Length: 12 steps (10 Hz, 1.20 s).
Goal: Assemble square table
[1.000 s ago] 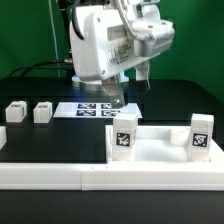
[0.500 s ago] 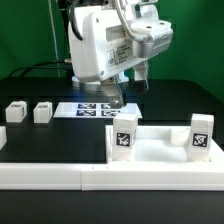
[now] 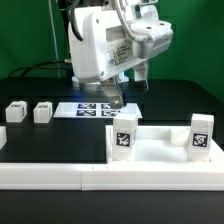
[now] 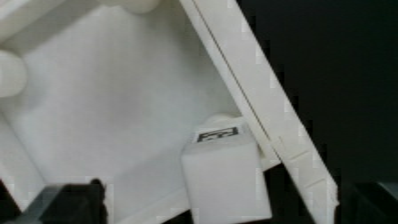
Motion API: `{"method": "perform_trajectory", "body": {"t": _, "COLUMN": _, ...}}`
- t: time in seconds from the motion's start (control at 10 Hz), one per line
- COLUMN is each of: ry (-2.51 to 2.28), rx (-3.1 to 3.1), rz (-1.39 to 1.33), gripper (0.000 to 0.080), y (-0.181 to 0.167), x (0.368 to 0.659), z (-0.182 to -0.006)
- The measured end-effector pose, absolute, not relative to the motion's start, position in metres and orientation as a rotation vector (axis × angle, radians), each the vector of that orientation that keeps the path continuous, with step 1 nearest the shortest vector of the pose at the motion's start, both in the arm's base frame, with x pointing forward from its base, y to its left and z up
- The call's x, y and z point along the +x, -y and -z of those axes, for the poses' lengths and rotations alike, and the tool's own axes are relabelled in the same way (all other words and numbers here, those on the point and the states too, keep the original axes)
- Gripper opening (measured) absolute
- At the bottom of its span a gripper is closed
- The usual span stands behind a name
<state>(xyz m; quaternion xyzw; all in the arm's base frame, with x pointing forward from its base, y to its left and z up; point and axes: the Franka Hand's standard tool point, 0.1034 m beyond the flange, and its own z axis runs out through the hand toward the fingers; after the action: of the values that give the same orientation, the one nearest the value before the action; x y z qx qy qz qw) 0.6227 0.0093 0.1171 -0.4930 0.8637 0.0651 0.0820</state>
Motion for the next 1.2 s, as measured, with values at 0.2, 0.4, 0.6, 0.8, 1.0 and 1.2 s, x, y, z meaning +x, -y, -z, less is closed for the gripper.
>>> {"method": "perform_trajectory", "body": {"t": 0.2, "ry": -2.58, "rx": -1.473, "rz": -0.195, "gripper": 0.0649, "y": -0.009, "x": 0.623, "z": -0.117}}
{"method": "perform_trajectory", "body": {"t": 0.4, "ry": -2.43, "rx": -1.666, "rz": -0.143, "gripper": 0.0649, "y": -0.008, "x": 0.626, "z": -0.117}}
{"method": "perform_trajectory", "body": {"t": 0.6, "ry": -2.24, "rx": -1.907, "rz": -0.125, "gripper": 0.0649, "y": -0.017, "x": 0.623, "z": -0.115}}
{"method": "perform_trajectory", "body": {"t": 0.8, "ry": -2.122, "rx": -2.019, "rz": 0.001, "gripper": 0.0649, "y": -0.006, "x": 0.624, "z": -0.11}}
{"method": "perform_trajectory", "body": {"t": 1.0, "ry": -1.968, "rx": -2.179, "rz": 0.018, "gripper": 0.0649, "y": -0.006, "x": 0.622, "z": -0.109}}
{"method": "perform_trajectory", "body": {"t": 1.2, "ry": -1.645, "rx": -2.442, "rz": 0.06, "gripper": 0.0649, "y": -0.003, "x": 0.62, "z": -0.107}}
